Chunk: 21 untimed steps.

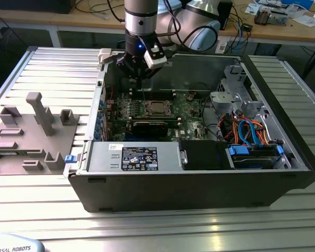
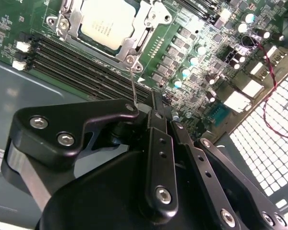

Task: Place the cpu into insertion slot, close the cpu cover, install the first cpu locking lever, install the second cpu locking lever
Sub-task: 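Install the first cpu locking lever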

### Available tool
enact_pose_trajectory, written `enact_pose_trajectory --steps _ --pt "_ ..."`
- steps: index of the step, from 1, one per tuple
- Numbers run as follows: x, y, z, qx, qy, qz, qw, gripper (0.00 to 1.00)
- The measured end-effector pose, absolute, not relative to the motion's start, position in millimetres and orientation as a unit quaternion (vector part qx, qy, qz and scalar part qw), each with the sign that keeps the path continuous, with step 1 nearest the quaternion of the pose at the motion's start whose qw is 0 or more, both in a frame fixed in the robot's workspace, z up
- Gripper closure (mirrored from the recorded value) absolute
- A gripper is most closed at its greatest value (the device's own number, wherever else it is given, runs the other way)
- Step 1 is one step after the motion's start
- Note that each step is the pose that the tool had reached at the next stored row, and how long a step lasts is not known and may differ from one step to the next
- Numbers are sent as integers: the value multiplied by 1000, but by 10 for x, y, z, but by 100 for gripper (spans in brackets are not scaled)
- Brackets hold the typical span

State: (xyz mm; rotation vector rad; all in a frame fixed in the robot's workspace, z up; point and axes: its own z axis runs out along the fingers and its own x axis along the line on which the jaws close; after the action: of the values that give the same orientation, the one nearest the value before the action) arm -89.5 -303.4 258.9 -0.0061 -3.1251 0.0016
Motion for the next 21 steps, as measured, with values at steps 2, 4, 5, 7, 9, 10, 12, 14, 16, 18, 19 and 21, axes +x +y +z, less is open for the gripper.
enact_pose_trajectory --steps 2,4,5,7,9,10,12,14,16,18,19,21 --pt "-881 -3034 2588 -2 -1000 0 8 89" --pt "-865 -3034 2587 -2 -1000 0 8 89" --pt "-860 -3034 2587 -2 -1000 0 8 89" --pt "-851 -3034 2586 -2 -1000 0 8 89" --pt "-844 -3034 2586 -2 -1000 0 8 89" --pt "-838 -3033 2586 -2 -1000 0 8 89" --pt "-824 -3033 2585 -2 -1000 0 8 89" --pt "-813 -3034 2584 -2 -1000 0 8 89" --pt "-783 -3034 2584 -2 -1000 0 8 89" --pt "-766 -3034 2584 -2 -1000 0 8 89" --pt "-762 -3034 2581 -2 -1000 0 8 89" --pt "-757 -3033 2572 -2 -1000 0 8 89"
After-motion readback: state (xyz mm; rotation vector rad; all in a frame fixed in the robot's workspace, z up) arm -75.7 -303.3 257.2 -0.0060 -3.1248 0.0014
